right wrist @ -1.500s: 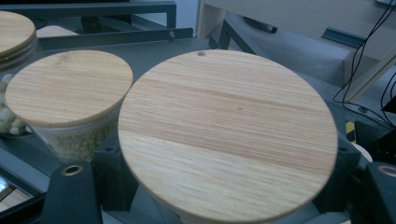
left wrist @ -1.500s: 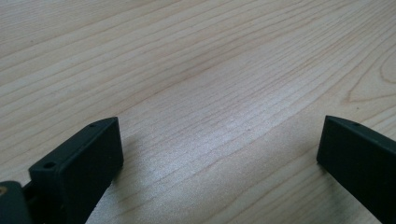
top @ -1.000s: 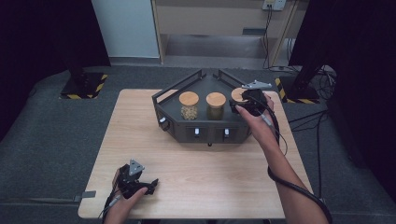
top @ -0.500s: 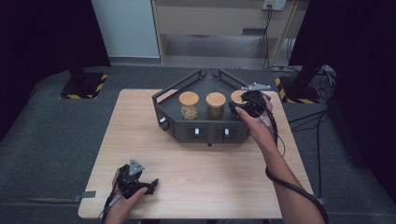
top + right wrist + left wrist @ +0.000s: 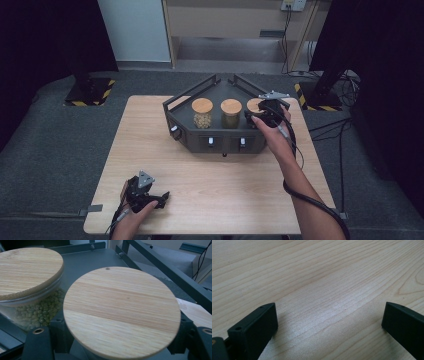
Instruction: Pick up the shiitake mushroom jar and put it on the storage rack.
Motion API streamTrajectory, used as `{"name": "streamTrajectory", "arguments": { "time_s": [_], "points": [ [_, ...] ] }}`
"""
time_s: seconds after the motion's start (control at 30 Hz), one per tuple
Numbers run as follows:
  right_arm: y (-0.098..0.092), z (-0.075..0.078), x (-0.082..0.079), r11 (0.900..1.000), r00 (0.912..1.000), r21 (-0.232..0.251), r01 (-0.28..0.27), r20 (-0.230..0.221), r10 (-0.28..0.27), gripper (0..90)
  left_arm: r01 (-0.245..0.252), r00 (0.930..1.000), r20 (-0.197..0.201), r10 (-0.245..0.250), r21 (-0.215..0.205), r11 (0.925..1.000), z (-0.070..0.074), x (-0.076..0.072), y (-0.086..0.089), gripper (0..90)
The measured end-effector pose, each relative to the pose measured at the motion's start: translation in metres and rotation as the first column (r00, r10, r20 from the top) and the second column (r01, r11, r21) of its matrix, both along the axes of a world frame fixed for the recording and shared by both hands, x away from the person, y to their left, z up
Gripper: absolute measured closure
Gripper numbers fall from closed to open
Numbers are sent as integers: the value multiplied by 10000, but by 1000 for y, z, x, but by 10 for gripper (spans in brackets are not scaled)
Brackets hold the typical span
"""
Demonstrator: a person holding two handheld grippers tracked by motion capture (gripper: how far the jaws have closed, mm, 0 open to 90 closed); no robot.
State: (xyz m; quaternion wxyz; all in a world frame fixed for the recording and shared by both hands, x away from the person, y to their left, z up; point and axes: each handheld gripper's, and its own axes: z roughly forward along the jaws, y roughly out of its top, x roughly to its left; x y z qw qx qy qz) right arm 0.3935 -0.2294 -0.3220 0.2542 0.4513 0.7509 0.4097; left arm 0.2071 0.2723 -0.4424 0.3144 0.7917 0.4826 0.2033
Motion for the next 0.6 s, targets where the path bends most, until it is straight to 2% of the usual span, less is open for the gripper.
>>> {"name": "streamTrajectory", "arguments": {
  "time_s": [0.27, 0.6],
  "points": [
    [-9, -7, 0, 9983, 10000, 572, 93, -28, -92, 254, 1, 10000, 0, -1, 1, 10000, 0, 0, 0, 0],
    [-9, -12, -3, 9984, 9998, 562, 111, 142, -119, 252, -1, 10000, 3, 1, 0, 10000, 0, 0, 0, 0]
  ]
}}
